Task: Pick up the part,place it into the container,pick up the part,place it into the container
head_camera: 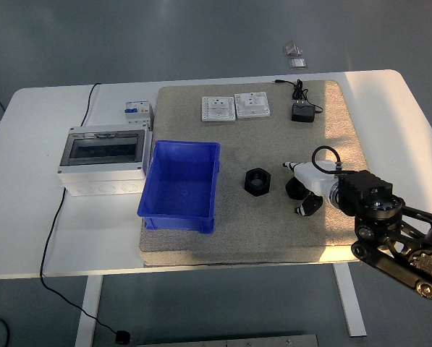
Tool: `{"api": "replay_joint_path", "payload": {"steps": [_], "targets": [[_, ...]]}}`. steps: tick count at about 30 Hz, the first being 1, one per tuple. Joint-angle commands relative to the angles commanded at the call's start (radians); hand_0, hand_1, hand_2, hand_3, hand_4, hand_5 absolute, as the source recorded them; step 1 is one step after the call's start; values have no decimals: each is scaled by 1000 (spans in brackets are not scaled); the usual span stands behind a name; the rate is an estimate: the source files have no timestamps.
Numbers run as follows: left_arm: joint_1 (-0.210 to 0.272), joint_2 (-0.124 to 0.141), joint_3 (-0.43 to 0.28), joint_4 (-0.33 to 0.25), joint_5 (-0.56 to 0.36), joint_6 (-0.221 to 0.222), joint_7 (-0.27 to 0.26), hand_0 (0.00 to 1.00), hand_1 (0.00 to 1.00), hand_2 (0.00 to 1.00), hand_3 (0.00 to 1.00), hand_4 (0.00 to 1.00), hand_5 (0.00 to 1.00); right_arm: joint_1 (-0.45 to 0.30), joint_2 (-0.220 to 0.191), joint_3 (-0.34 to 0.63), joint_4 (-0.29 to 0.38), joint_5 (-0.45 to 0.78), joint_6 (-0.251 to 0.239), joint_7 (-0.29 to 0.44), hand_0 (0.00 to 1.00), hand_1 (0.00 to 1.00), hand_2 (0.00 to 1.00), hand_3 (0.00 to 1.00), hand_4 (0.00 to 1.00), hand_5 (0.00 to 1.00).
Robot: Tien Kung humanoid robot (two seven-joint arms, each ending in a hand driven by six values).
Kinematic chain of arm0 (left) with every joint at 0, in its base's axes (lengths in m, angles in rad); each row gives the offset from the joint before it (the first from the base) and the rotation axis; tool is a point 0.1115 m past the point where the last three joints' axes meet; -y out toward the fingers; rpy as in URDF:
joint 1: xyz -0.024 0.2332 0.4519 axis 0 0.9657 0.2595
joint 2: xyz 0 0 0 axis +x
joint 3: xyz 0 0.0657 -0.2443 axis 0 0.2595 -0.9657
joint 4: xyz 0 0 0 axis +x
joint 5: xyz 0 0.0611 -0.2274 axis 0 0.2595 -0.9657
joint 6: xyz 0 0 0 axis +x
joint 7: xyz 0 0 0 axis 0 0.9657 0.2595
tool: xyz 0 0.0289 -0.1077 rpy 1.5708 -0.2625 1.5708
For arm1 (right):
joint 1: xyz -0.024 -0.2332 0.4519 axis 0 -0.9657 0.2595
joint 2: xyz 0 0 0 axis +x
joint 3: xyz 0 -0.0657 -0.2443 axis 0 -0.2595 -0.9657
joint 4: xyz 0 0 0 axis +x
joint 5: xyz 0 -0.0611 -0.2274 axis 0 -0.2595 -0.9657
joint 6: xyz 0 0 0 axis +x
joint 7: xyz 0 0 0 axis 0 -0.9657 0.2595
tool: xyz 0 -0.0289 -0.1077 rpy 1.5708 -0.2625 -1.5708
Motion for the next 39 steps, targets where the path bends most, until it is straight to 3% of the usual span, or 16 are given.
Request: {"api": "replay_joint_path", "payload": {"steps": [4, 5, 10, 11, 23, 28, 36, 39], "targets": [[0, 0, -1, 0, 2, 0, 0, 750, 727, 704, 793, 855, 998, 2, 0, -4, -3, -8, 5, -4, 455, 425, 707, 758, 763, 110], [0, 1, -2, 0, 2, 0, 0, 749, 725, 703, 792, 855, 998, 2, 1, -6, -5, -11, 8, -5, 398, 353, 471, 557, 451, 2], [0, 1, -3, 0, 5, 1, 0, 749, 725, 703, 792, 855, 998, 4, 1, -7, -10, -26, 12, -5, 398, 353, 471, 557, 451, 2], [0, 1, -3, 0, 4, 1, 0, 749, 725, 700, 791, 855, 998, 4, 0, -6, -10, -29, 12, -4, 396, 336, 437, 534, 334, 2], [0, 3, -3, 0, 2, 5, -3, 744, 723, 698, 789, 853, 998, 23, -4, 29, -21, -86, -16, 35, 373, 306, 446, 532, 294, 2], [1, 3, -4, 0, 3, 6, -3, 744, 723, 698, 789, 853, 998, 54, 24, 32, -17, -37, -122, 131, 373, 306, 446, 532, 294, 2], [-1, 2, -11, 0, 15, 7, 0, 743, 721, 698, 788, 852, 998, 165, 158, -103, -42, 100, -379, 365, 381, 303, 456, 528, 299, 2], [-3, 1, -11, 0, 13, 7, 0, 743, 721, 698, 788, 852, 998, 203, 196, -164, -77, 63, -375, 419, 381, 303, 456, 528, 299, 2]]}}
